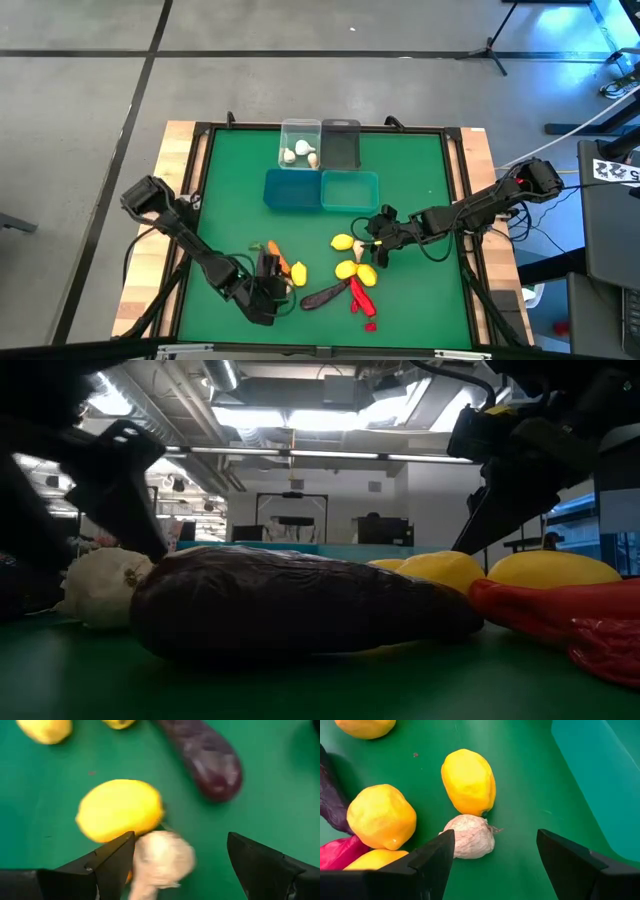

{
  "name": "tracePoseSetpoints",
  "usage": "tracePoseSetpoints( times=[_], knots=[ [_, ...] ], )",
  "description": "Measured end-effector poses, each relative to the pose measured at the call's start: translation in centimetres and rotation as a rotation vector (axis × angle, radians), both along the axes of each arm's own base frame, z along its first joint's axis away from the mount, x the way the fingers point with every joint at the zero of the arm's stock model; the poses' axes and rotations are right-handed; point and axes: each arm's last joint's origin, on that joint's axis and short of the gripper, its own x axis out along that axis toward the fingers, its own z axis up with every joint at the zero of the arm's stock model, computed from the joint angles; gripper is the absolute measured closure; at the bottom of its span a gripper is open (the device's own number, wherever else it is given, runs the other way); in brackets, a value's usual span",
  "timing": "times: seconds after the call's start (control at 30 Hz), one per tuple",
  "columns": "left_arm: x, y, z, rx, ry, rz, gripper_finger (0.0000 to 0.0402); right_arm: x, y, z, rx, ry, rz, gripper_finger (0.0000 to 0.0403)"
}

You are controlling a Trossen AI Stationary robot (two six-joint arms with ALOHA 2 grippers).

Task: Sort produce into baskets
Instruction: Put the white garlic into the transparent bin

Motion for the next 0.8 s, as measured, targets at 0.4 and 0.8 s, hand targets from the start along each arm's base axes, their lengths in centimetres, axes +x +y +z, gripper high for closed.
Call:
tracePoseSetpoints(
  times=[0.4,0.8],
  knots=[
    [-0.04,0.33,-1.12,0.022,0.067,0.006,0.0124,-0.01,-0.01,-0.01,-0.001,0.001,-0.001,0.0123],
    [-0.14,0.39,-1.17,0.035,0.08,-0.005,0.0175,-0.01,-0.04,-0.01,-0.007,-0.001,-0.007,0.0123]
  ],
)
